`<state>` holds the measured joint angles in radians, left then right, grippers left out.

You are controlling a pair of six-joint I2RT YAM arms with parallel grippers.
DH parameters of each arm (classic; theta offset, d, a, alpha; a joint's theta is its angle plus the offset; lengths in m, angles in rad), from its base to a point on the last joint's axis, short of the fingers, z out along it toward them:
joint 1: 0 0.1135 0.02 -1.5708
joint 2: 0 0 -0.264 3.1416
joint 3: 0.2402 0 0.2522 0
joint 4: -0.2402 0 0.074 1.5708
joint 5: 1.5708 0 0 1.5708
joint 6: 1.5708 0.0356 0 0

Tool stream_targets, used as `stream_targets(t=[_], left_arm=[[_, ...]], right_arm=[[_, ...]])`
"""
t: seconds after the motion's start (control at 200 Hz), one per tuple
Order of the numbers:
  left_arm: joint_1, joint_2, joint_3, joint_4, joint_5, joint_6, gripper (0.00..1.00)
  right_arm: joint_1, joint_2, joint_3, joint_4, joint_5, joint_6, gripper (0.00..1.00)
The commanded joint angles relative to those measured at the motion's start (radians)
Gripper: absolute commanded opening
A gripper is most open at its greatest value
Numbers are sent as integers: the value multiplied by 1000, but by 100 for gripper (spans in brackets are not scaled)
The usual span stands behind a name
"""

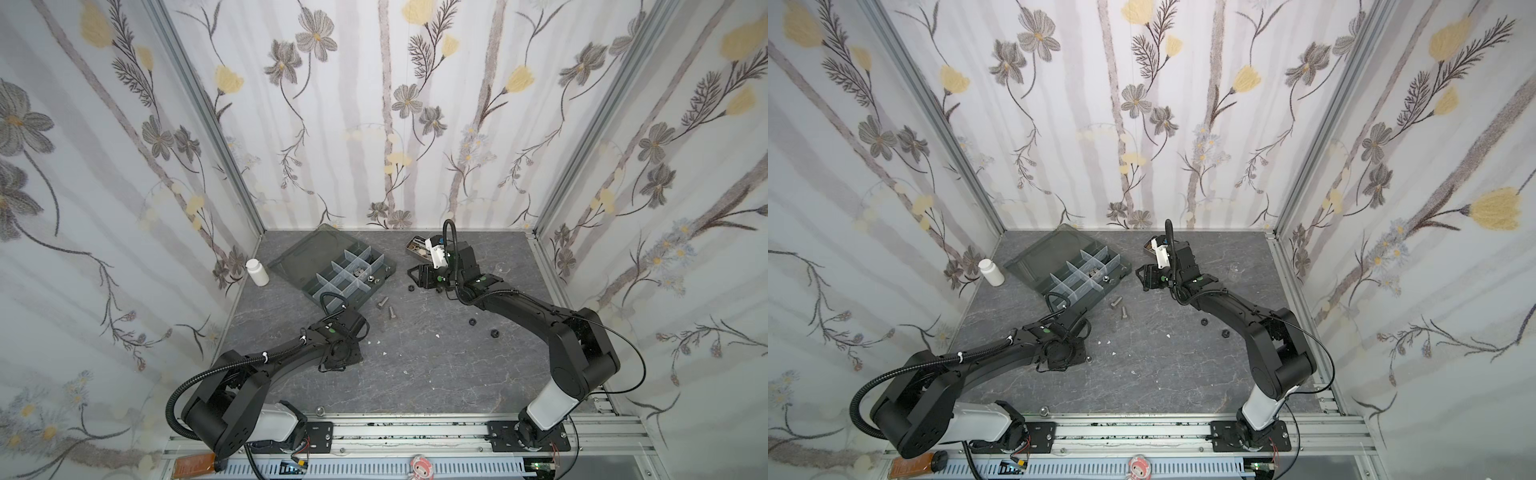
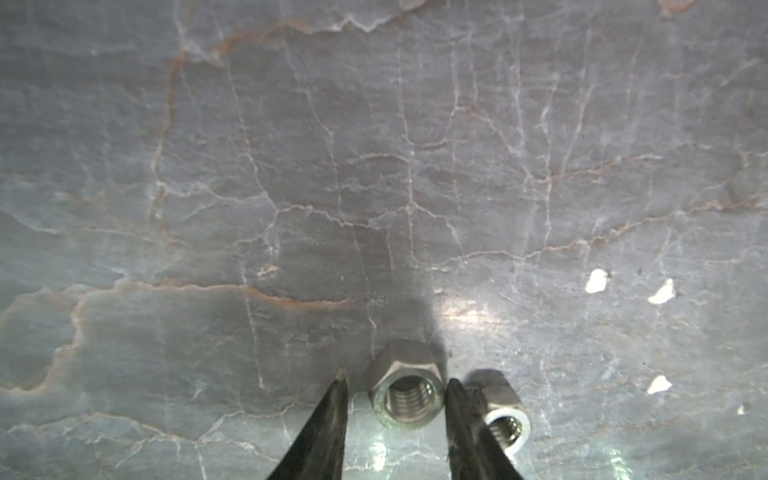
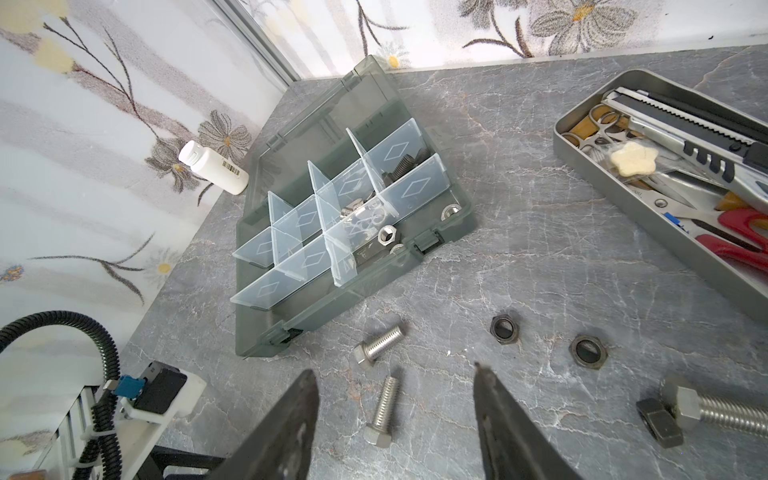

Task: Sort the screws and nuts into containers
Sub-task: 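Close the left gripper on a silver hex nut and lift it, then open the left gripper over the organizer while the right swings toward the table edge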

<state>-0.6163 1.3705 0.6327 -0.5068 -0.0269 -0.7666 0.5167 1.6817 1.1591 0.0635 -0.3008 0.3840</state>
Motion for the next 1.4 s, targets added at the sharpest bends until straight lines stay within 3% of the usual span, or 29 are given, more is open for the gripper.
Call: stream_targets(t=[0.0,0.315,0.57,0.869,1.394], left_arm=[[0,16,7,21,-4,-13,37],[0,49,39,22,-9,3,23],[3,38,117,-29,-32,29,22],[63,136,357,-64,-40,119,21],[165,539,858,-98,-28,236,19]], right_arm=[[0,-5,-4,30,-2,0,60],[1,-14,-10,32,-2,0,60],[1,-25,-14,33,-5,6,60],[1,-76,-73,45,-11,10,60],[25,-204,-248,52,23,19,60]])
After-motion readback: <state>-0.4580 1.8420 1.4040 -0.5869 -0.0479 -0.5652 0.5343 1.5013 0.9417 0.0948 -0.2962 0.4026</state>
